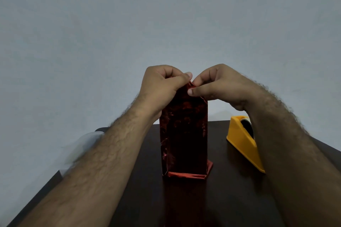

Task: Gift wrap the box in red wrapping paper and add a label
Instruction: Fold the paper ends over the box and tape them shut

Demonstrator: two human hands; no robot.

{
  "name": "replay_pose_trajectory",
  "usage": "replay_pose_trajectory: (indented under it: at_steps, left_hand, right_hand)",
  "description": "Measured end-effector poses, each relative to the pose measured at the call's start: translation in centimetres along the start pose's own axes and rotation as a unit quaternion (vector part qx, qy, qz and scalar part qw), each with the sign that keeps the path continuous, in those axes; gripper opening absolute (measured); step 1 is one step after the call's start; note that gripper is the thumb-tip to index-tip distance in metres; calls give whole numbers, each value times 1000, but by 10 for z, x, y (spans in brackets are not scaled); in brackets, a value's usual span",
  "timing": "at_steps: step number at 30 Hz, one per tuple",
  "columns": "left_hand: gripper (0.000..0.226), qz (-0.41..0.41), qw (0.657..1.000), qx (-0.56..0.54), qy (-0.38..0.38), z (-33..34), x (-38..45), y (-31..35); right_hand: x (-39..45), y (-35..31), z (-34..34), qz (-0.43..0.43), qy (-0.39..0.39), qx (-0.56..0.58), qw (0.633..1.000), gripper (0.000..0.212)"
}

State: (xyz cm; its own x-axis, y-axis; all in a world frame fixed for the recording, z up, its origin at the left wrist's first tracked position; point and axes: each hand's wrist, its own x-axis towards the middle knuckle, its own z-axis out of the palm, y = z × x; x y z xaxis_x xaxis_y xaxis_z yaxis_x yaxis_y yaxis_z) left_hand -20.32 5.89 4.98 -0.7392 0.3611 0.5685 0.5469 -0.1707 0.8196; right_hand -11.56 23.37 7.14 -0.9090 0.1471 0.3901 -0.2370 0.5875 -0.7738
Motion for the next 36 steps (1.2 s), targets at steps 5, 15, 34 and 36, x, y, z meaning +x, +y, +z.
replay_pose_trajectory:
  at_steps: [5, 15, 34, 36]
  left_hand:
    - [23, 19, 997, -14, 76, 9, 1, -5]
    - [26, 10, 997, 55, -44, -29, 3, -8]
    - [27, 147, 966, 202, 61, -18, -5, -14]
    - [27, 143, 961, 232, 56, -18, -6, -12]
  right_hand:
    - [-1, -1, -2, 20, -3, -4, 1000, 13]
    - [2, -6, 7, 82, 42, 32, 995, 19]
    - [2, -12, 22, 108, 109, 70, 986, 11]
    - [2, -12, 23, 103, 106, 79, 986, 13]
